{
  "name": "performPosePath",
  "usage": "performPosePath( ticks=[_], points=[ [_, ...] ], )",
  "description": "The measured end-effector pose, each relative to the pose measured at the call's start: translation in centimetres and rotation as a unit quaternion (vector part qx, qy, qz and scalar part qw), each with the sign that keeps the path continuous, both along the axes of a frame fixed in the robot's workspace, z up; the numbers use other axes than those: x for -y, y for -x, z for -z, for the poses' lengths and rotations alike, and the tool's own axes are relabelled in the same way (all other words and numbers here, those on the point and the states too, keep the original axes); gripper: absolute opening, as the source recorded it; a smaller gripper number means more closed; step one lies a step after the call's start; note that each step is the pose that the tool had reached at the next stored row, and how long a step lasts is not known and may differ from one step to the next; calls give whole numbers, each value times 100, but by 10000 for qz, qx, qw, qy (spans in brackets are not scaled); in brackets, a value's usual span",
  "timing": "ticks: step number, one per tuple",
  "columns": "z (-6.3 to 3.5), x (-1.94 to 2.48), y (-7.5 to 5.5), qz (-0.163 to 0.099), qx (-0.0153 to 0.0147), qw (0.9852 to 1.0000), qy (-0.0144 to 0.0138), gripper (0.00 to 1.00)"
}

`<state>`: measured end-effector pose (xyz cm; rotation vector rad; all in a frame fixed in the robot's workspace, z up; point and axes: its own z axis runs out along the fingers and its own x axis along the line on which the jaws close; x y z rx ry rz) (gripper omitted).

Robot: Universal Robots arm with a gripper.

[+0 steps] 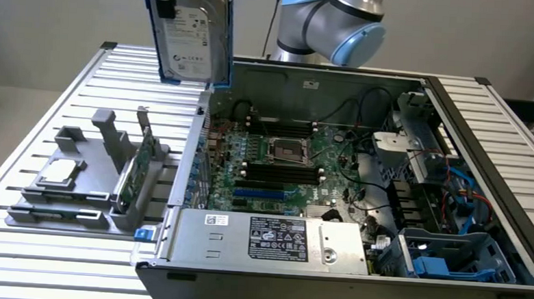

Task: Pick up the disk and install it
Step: 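Pick up the disk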

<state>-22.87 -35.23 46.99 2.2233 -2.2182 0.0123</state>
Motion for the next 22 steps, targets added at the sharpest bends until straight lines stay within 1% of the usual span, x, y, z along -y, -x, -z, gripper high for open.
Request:
performPosePath(
  ticks=[5,8,12,17,18,19,20,22],
  points=[
    [0,1,-217,0,5,10000,0,32],
    [0,18,-347,0,5,10000,1,32],
    [0,77,-503,0,6,10000,4,32],
    [10,165,-622,0,6,10000,18,32],
    [14,192,-680,0,5,10000,34,32],
    [17,202,-715,-1,6,10000,39,32],
    [20,217,-799,0,6,10000,46,32],
    [20,228,-892,0,6,10000,47,32]
  ],
)
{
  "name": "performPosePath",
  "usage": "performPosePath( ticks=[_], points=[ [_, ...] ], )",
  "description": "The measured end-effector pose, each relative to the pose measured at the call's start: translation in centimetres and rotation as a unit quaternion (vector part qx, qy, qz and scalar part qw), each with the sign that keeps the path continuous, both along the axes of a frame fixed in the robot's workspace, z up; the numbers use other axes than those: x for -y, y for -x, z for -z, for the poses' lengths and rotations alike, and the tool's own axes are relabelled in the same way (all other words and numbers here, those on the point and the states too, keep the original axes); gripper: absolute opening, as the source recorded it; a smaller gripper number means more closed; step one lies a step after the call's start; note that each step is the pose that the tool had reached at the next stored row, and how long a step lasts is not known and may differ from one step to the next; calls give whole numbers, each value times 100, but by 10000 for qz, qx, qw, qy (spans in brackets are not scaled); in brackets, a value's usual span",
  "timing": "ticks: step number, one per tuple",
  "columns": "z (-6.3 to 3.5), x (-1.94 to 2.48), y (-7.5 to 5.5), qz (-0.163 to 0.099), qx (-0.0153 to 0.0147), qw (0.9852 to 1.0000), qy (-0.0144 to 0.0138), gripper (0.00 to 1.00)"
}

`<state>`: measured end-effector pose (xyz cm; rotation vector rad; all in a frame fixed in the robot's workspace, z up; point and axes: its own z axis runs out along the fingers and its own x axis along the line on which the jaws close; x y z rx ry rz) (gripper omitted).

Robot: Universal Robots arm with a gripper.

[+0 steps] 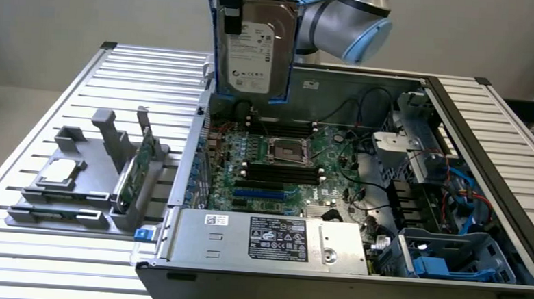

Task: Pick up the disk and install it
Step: 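Pick up the disk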

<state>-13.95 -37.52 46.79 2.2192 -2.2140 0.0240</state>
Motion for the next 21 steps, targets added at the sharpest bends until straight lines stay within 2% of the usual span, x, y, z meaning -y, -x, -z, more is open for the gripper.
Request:
performPosePath(
  ticks=[9,16,21],
  points=[
    [0,35,-397,0,0,10000,2,32],
    [2,90,-626,0,0,10000,13,32],
    [6,149,-725,0,0,10000,18,32]
  ],
)
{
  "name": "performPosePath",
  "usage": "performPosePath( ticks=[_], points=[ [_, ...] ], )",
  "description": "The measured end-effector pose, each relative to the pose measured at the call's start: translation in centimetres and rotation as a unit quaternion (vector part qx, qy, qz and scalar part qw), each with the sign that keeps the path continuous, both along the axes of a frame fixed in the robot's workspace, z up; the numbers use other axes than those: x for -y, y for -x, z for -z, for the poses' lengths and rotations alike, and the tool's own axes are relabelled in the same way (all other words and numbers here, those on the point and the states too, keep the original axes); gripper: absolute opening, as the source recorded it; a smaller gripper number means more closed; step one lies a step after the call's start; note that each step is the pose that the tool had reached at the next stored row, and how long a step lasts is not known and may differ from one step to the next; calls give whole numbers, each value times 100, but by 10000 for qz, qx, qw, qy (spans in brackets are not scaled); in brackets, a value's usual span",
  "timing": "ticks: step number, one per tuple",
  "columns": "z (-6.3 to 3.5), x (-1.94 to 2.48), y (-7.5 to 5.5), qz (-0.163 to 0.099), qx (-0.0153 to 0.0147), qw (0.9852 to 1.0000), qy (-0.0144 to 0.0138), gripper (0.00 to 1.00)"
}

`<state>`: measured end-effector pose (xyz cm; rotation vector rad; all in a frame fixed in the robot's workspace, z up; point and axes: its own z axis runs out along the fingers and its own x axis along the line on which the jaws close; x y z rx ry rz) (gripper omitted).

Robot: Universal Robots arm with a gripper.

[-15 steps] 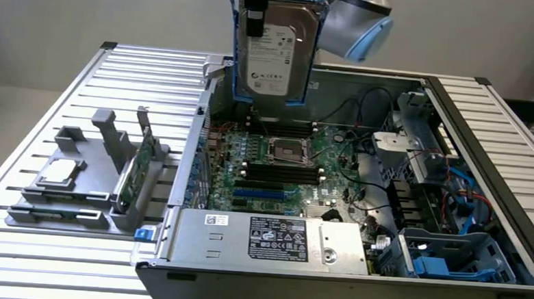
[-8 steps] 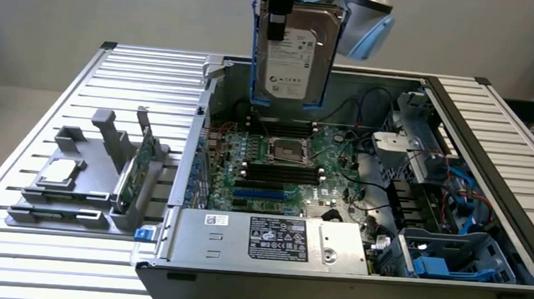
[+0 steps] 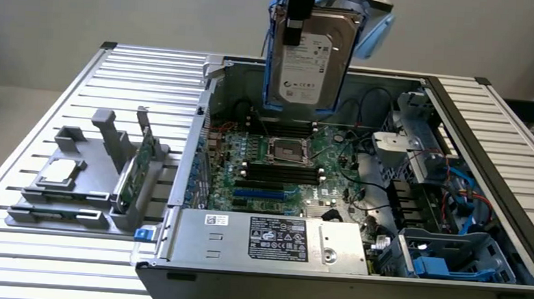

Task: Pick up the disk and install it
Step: 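Pick up the disk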

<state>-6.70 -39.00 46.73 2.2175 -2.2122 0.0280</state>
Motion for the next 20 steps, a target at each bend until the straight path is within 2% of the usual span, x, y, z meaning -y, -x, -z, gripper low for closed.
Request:
performPosePath(
  ticks=[12,20],
  points=[
    [16,152,-112,11,0,10000,2,32],
    [16,286,-406,11,-8,10000,4,32]
  ],
)
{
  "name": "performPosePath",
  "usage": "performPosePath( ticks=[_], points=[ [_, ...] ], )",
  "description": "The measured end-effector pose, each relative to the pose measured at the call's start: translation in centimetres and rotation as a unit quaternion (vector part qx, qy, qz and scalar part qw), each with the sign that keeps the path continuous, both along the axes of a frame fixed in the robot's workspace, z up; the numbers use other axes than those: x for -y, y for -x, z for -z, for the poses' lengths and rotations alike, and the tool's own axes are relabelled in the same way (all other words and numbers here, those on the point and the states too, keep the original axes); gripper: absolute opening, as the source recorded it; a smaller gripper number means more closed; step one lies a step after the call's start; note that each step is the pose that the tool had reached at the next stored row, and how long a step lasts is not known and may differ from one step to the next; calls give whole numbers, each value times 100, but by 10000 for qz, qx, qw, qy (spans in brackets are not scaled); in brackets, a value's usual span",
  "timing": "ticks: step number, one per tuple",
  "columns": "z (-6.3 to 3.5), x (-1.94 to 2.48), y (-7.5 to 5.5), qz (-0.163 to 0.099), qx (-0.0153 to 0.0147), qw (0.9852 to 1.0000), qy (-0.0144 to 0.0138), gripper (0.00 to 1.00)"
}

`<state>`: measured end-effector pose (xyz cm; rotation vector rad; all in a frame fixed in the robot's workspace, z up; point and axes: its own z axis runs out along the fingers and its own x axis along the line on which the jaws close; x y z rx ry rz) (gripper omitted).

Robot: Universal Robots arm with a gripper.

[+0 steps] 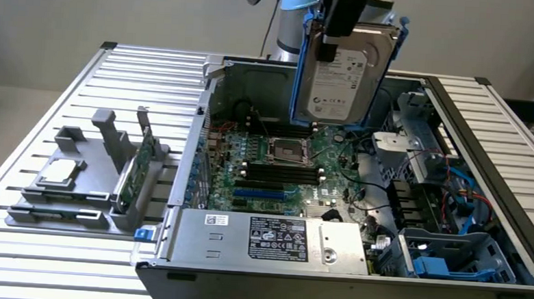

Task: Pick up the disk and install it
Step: 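Pick up the disk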

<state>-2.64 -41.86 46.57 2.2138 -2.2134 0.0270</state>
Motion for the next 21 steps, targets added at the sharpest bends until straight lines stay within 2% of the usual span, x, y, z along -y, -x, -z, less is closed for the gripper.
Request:
performPosePath(
  ticks=[11,21],
  points=[
    [0,283,-371,0,-43,10000,0,32],
    [0,584,-622,0,-72,10000,0,32]
  ],
)
